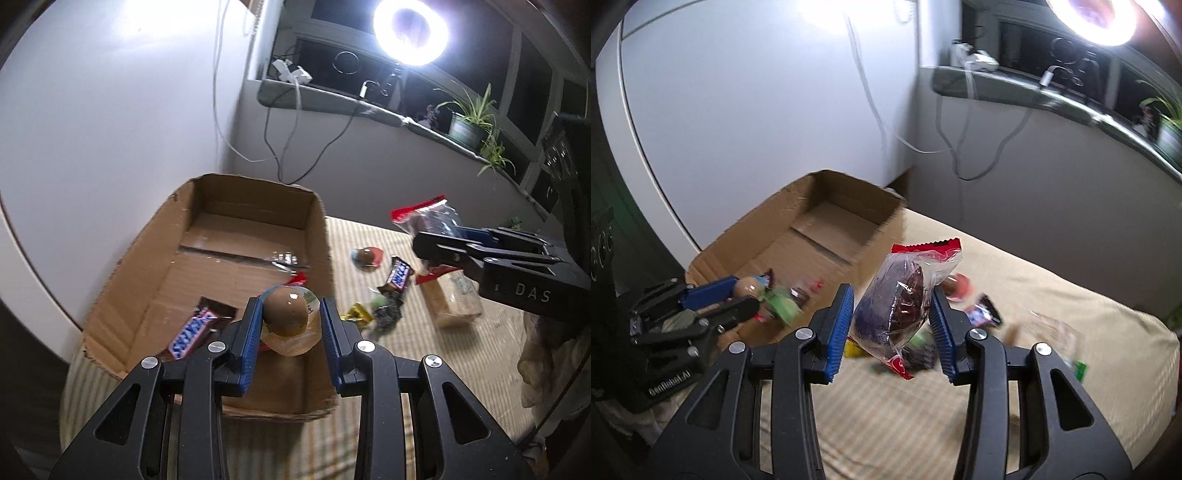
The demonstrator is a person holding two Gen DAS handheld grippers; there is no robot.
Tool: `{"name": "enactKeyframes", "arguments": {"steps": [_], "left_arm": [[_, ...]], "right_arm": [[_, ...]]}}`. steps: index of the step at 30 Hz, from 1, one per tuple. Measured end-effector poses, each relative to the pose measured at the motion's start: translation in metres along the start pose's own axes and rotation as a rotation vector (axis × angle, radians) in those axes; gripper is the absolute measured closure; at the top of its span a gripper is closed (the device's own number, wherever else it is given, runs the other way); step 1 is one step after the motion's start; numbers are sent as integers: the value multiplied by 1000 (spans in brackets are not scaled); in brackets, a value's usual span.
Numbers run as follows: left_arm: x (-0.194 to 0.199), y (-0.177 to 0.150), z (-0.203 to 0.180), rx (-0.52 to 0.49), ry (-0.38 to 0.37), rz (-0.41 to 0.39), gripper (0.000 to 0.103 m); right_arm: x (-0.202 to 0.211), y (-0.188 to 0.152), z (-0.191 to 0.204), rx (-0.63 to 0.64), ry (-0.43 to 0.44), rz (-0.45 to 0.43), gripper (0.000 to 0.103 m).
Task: Organize snacks
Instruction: 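Carry the chocolate egg and dark snack bag into the box and release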
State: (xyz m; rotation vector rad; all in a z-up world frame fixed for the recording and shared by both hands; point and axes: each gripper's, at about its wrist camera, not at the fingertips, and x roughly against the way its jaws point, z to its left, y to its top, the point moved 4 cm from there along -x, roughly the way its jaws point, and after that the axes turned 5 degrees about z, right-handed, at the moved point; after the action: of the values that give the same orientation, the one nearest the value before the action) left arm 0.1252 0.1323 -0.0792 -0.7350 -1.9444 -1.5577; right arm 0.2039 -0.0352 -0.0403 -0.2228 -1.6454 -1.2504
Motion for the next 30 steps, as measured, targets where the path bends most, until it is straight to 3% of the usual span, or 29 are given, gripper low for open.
{"name": "enactKeyframes", "arguments": {"steps": [11,27,30], "left_arm": [[-2,-1,28,36,22,2,73],[-3,-4,41,60,32,9,71],[-4,-3,42,63,34,8,69]], "right_arm": [[-33,25,49,81,67,28,60],[-63,28,73,115,102,62,59],[-63,30,73,113,99,56,54]]}}
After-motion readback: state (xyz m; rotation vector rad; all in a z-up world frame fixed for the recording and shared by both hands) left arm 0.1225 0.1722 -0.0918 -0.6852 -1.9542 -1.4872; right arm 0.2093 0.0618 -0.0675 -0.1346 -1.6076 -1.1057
